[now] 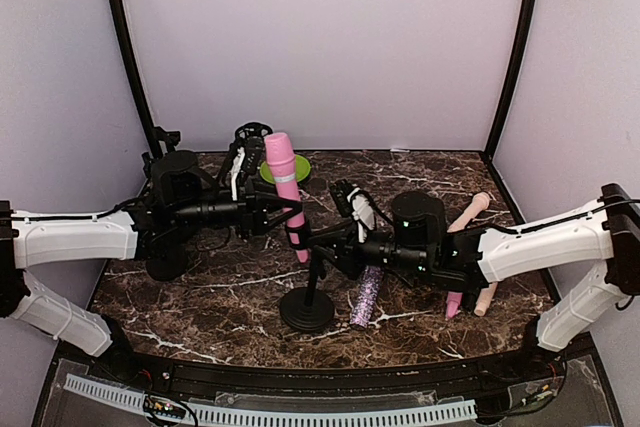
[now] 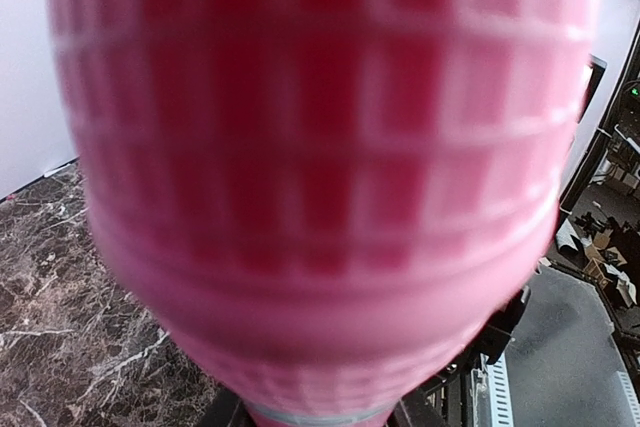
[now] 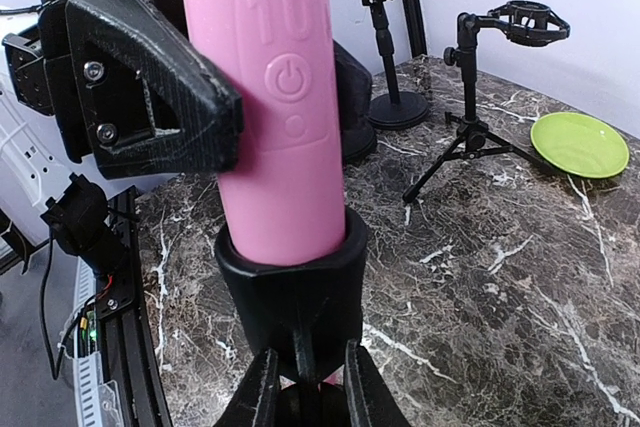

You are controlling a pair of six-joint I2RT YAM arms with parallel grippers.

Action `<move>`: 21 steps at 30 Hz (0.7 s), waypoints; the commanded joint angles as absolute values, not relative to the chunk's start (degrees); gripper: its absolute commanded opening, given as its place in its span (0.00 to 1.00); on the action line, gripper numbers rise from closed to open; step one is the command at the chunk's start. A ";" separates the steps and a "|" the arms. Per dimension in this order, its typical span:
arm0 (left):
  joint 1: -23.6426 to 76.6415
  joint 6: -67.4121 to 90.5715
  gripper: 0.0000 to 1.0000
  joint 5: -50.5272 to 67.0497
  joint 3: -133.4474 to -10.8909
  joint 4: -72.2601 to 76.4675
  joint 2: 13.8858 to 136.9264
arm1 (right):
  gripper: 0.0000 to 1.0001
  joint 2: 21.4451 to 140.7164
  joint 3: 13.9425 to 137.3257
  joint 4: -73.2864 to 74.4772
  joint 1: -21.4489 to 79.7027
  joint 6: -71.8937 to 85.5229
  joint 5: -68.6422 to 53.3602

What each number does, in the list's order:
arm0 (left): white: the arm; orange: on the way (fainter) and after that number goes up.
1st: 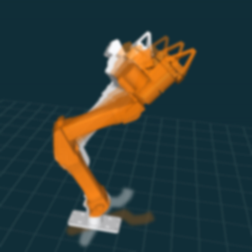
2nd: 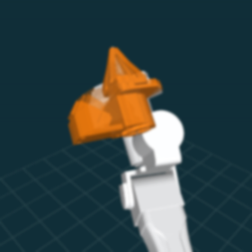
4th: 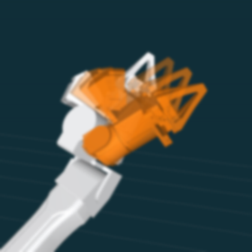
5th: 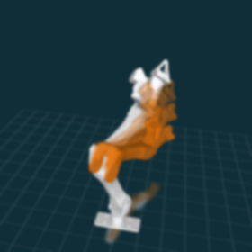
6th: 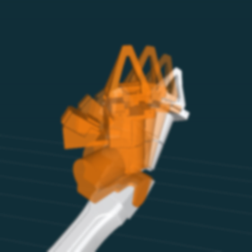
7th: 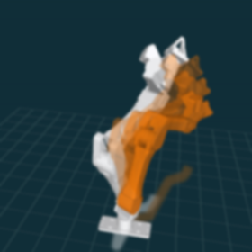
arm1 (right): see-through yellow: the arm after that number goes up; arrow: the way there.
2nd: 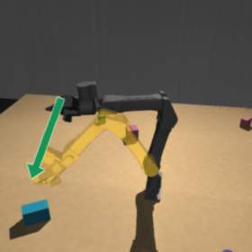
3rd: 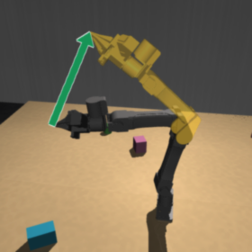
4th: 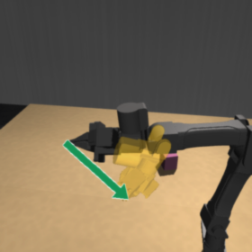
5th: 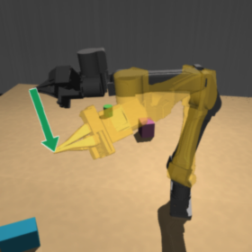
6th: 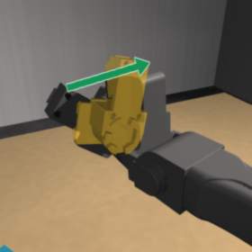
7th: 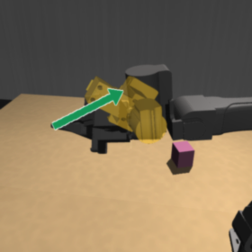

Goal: Remove the microphone from the stand
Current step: Remove the microphone from the microphone stand.

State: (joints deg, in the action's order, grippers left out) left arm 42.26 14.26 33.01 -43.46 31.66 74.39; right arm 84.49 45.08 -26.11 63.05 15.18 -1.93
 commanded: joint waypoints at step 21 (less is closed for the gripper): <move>37.75 20.05 0.00 28.97 -55.03 32.11 73.93 | 0.00 86.60 42.09 -16.44 61.16 12.67 -1.34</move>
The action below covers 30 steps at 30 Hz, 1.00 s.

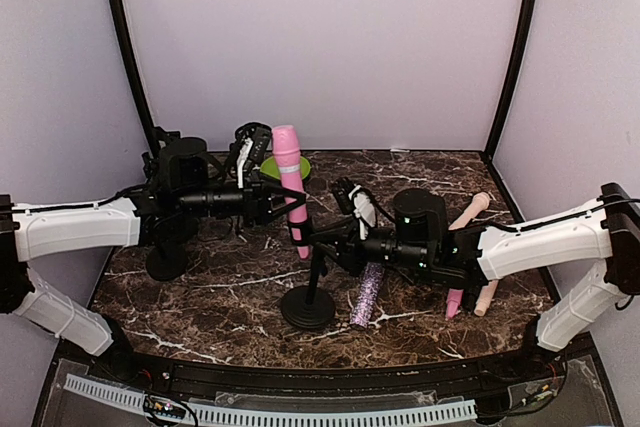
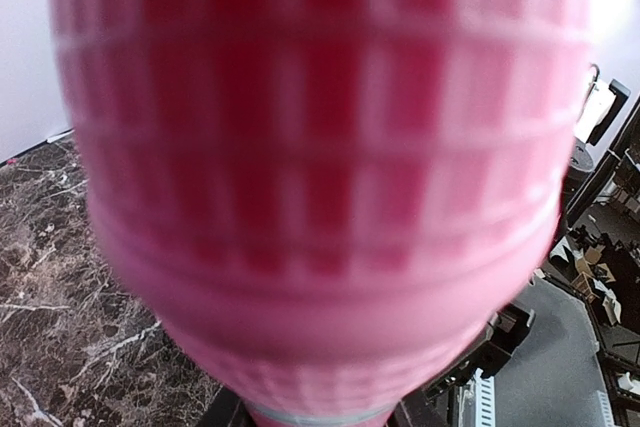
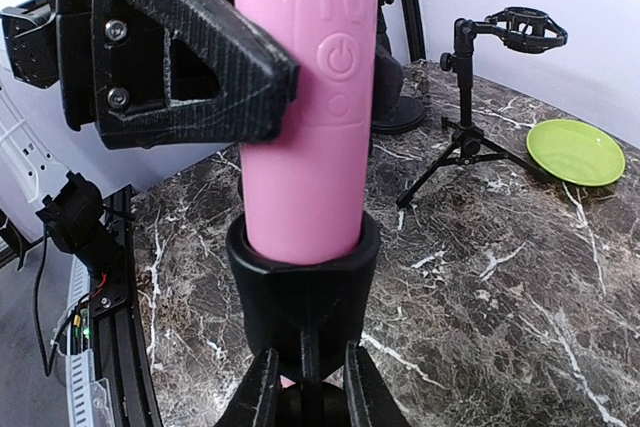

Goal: Remove the microphone from the stand
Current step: Remove the microphone from the microphone stand.

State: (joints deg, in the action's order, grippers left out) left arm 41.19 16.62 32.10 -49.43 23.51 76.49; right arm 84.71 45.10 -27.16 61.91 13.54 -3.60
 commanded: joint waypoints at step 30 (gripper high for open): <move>37.47 19.99 0.00 42.37 -44.88 53.51 70.44 | 0.00 89.86 44.47 -15.51 60.87 17.25 1.13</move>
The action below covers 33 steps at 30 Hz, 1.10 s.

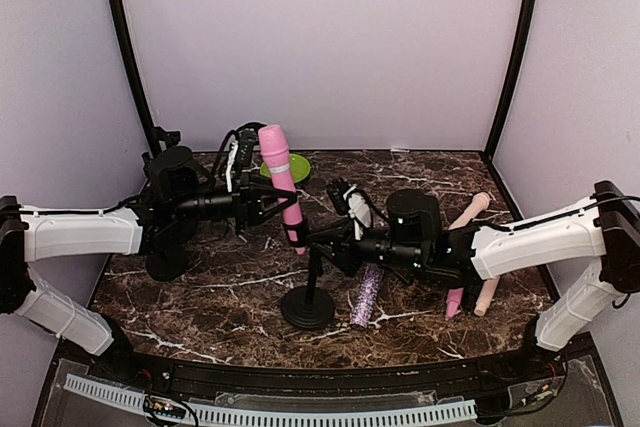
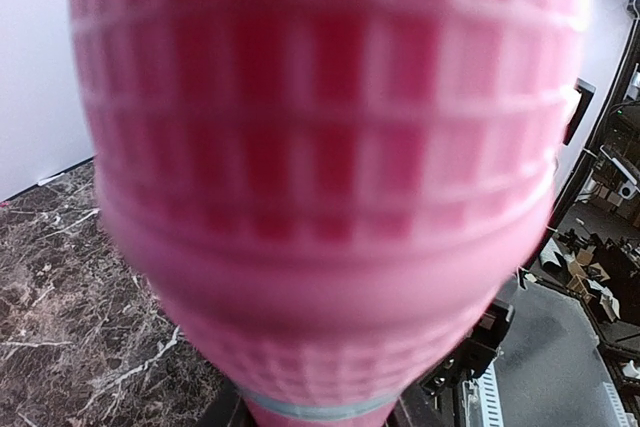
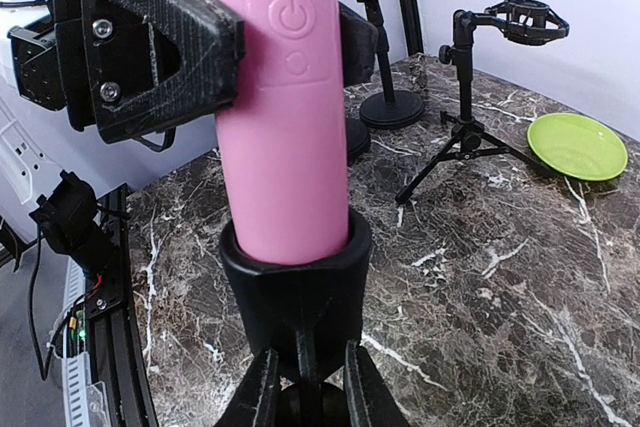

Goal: Remove the microphone from the stand
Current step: Remove the microphone from the microphone stand.

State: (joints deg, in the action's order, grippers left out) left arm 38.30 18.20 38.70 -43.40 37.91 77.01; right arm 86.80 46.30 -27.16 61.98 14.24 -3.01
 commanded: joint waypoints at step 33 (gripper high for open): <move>33.39 24.36 0.00 36.24 -51.32 41.20 75.36 | 0.00 90.91 44.13 -17.05 62.69 17.68 2.39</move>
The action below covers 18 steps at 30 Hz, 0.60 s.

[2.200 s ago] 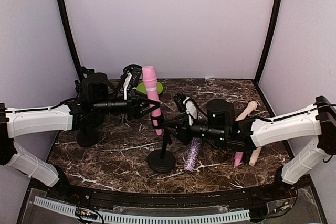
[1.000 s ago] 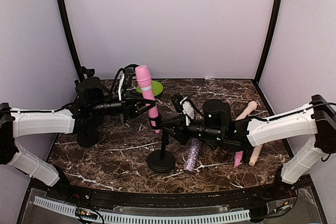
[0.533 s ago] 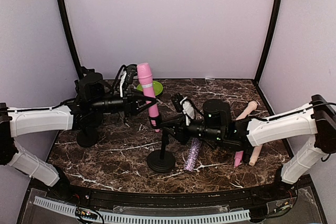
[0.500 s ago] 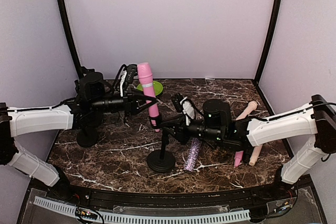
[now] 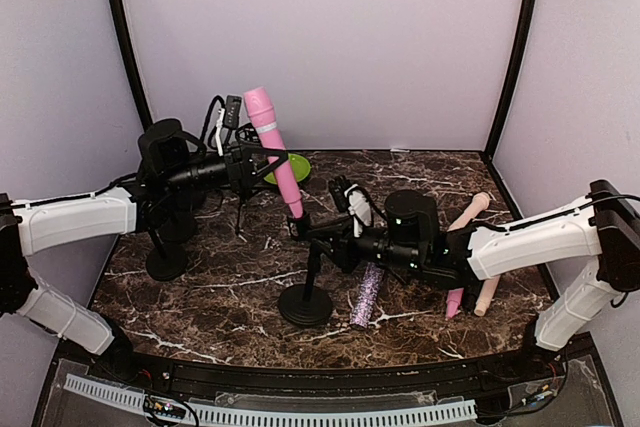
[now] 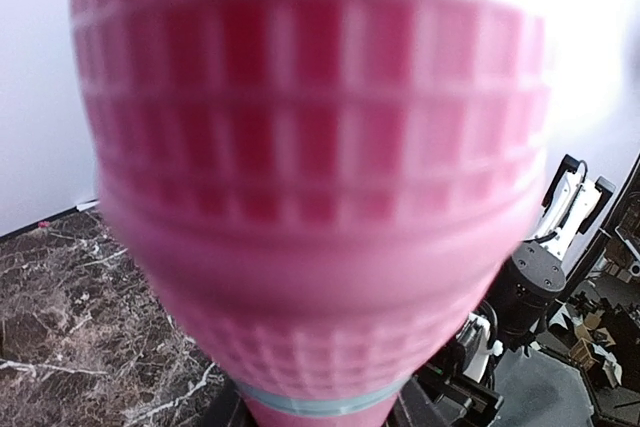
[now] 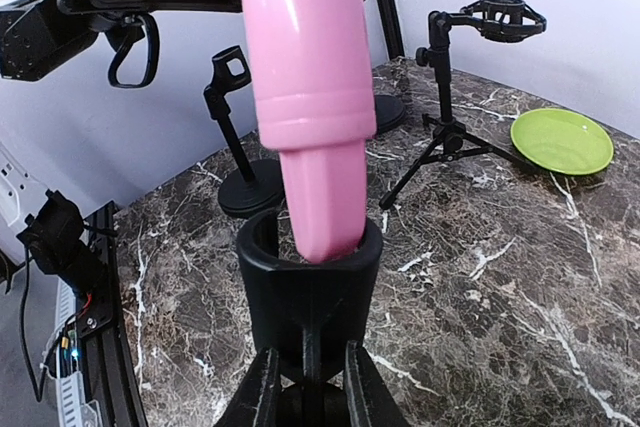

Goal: Remove the microphone from the stand
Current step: Remove the microphone from the microphone stand.

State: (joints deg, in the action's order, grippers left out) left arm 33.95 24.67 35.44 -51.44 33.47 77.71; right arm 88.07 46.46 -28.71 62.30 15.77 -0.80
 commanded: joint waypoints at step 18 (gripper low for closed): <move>33.35 14.71 0.00 26.77 -50.65 26.45 64.58 | 0.00 87.73 47.93 -17.93 62.88 18.50 5.35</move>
State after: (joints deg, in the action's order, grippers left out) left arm 33.85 20.62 36.60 -47.86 38.28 70.63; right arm 87.90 47.75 -26.81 62.52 18.74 2.85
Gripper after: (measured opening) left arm 0.355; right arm 0.193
